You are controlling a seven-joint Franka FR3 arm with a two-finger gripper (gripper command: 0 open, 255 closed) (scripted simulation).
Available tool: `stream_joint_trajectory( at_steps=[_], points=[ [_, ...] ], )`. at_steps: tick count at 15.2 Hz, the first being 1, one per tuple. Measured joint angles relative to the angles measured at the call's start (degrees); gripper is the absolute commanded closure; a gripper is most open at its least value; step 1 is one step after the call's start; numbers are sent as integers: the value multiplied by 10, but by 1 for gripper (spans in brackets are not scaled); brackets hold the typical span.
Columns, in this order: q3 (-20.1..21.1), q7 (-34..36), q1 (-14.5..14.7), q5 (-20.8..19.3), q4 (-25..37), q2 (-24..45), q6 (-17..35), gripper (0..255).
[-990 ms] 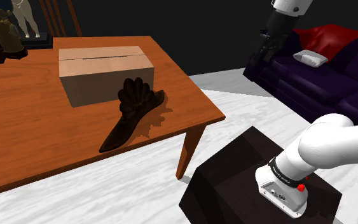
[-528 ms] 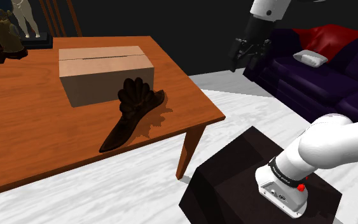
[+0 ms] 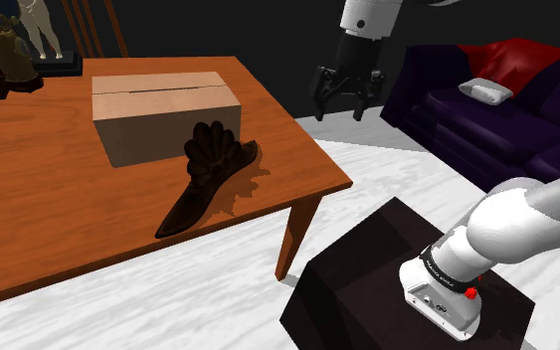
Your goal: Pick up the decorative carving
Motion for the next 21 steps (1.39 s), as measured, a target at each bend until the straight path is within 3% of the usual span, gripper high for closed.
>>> stream_joint_trajectory(
  at_steps=[6,12,16,21],
  points=[
    [65,141,-6,12,86,117,27,0],
    [115,289,3,-19,209,269,49,0],
    [129,385,27,-51,306,369,46,0],
    [123,491,84,-99,458,511,32,0]
  ],
)
